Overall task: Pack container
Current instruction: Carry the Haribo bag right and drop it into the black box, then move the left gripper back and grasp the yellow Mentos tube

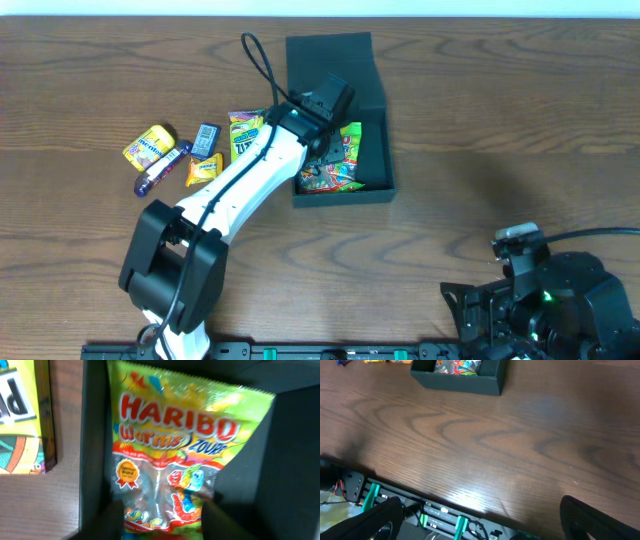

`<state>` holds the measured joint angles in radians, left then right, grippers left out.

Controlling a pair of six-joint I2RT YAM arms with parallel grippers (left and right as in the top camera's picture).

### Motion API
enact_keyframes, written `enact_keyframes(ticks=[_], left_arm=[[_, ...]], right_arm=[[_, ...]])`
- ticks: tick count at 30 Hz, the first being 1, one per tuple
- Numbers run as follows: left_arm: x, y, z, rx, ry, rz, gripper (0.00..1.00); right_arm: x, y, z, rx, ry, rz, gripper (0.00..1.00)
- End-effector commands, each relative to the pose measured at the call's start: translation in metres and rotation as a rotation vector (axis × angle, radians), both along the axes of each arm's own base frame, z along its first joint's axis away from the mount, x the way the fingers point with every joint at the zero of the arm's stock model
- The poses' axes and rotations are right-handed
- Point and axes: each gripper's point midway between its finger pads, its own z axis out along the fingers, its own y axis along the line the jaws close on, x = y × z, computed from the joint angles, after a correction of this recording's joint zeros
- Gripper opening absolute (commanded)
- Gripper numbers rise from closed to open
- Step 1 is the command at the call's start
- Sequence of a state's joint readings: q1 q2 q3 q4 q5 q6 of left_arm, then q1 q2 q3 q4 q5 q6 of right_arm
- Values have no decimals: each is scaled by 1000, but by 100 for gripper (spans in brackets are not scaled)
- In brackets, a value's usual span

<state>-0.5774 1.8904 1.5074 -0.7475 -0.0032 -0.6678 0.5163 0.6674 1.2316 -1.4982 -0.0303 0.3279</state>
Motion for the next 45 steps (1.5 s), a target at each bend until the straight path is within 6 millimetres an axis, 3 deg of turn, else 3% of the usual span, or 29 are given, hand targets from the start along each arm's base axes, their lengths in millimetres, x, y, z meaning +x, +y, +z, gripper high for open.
enact_keyframes(ticks=[1,4,6,11,15,19,24,30,35,38,42,43,44,45], left_arm=[[26,-6,48,-35,-132,-53,35],[44,-6,78,-40,-223,-66,21],[57,13,92,27,-289,-7,6],[74,83,114,265,-380,100,6],[76,138,123,305,-360,215,6],[75,199,120,336,-293,290,6],[78,247,112,359,-229,50,6],[71,269,104,345,-213,-331,7],[56,286,92,308,-181,-493,18],[52,305,80,324,-150,-538,33],[50,324,61,339,-108,-607,58],[50,327,56,342,-99,-625,69],[49,332,49,347,-84,-656,95],[49,337,39,344,-66,-672,95]], right_arm=[[1,-1,4,-4,-17,5,99],[1,-1,4,-4,-17,5,99],[1,-1,4,-4,-17,5,99],[1,-1,4,-4,-17,5,99],[1,-1,4,-4,-17,5,99],[1,-1,4,-4,-17,5,99],[1,-1,4,-4,-17,5,99],[1,-1,4,-4,-17,5,99],[1,-1,4,-4,-17,5,99],[1,-1,4,-4,-17,5,99],[1,-1,4,-4,-17,5,99],[1,-1,4,-4,-17,5,99],[1,-1,4,-4,-17,5,99],[1,-1,4,-4,-17,5,99]])
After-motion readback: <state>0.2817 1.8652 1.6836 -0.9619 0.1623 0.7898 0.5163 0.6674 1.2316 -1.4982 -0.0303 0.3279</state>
